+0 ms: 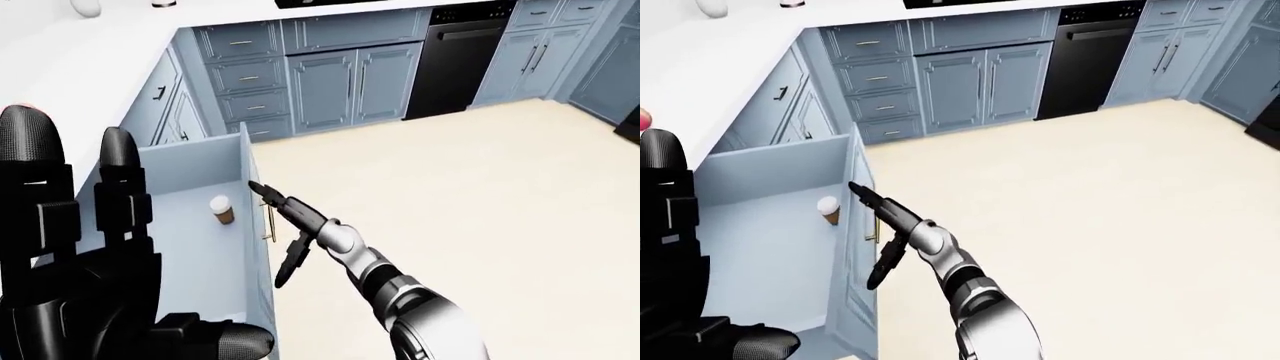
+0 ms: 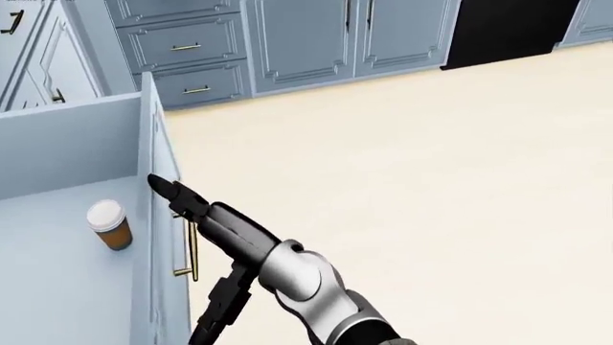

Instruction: Close the right drawer.

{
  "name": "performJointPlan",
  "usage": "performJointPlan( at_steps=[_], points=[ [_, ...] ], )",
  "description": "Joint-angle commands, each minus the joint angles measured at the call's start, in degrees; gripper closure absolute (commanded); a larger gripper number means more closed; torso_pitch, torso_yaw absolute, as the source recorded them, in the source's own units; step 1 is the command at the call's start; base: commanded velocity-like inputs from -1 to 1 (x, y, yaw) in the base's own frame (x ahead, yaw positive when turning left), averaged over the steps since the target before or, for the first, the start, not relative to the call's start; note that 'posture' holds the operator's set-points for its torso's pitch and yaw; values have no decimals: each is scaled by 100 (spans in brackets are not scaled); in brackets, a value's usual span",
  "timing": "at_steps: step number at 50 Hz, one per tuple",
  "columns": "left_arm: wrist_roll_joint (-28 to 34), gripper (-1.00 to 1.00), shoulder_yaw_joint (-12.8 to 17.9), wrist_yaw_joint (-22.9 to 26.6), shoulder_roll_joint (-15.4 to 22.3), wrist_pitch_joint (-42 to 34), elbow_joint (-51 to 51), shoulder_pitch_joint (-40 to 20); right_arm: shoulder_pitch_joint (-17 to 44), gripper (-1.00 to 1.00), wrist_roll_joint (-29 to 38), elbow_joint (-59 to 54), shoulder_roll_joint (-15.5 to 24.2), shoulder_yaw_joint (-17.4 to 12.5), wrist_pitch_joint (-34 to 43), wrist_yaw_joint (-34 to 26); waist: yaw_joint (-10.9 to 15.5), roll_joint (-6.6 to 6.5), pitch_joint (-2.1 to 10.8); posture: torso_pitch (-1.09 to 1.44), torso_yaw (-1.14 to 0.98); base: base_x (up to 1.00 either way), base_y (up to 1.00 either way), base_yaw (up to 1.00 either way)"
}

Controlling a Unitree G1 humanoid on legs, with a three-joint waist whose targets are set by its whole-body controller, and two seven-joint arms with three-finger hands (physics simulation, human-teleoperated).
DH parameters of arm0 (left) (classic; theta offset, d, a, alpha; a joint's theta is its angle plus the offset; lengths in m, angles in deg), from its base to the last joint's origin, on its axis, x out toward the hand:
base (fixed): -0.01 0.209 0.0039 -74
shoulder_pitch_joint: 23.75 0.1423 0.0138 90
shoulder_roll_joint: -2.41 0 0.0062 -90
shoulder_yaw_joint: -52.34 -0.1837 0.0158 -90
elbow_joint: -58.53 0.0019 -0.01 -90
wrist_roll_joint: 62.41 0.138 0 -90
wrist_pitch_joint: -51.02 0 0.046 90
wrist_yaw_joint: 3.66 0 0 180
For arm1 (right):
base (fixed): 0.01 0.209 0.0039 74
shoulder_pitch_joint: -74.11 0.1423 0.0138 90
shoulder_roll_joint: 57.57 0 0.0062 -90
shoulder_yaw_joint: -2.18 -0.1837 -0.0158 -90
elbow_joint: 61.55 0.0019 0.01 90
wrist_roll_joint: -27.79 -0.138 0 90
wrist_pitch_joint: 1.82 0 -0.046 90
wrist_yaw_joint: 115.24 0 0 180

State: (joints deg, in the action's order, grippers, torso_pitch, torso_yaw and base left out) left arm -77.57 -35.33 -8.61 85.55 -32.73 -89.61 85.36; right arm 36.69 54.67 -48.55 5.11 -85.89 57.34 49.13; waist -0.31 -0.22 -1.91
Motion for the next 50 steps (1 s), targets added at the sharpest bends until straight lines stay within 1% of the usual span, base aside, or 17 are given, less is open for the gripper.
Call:
performJointPlan(
  at_steps=[1,6,9,10,17,24,39,50],
  points=[
    [-19,-100,30,-28,43,120,-186,-41,251,-100,137,291,-234,153,-457,-320,57,-42,123,0,0,0,0,0],
    [-23,-100,13,-55,77,119,-186,-46,288,-100,176,310,-342,201,-439,-347,55,-51,119,0,0,0,0,0],
    [-24,-100,15,-65,86,120,-186,-51,314,-100,118,326,-402,171,-405,-427,46,-58,107,0,0,0,0,0],
    [-17,-100,8,-61,81,114,-186,-51,320,-100,155,343,-427,211,-403,-418,41,-65,102,0,0,0,0,0],
    [-8,-100,24,-4,25,108,-186,-50,411,-100,98,327,-541,211,-340,-531,59,-68,97,0,0,0,0,0],
    [0,-100,13,13,0,102,-186,-42,423,-100,161,293,-577,223,-323,-543,53,-73,92,0,0,0,0,0],
    [-2,-100,12,62,-27,112,-186,-16,485,-100,187,308,-761,267,-238,-816,24,-100,113,0,0,0,0,0],
    [-59,-100,11,-30,77,134,-186,-12,548,-100,341,318,-896,340,-178,-857,4,-123,135,0,0,0,0,0]
  ],
)
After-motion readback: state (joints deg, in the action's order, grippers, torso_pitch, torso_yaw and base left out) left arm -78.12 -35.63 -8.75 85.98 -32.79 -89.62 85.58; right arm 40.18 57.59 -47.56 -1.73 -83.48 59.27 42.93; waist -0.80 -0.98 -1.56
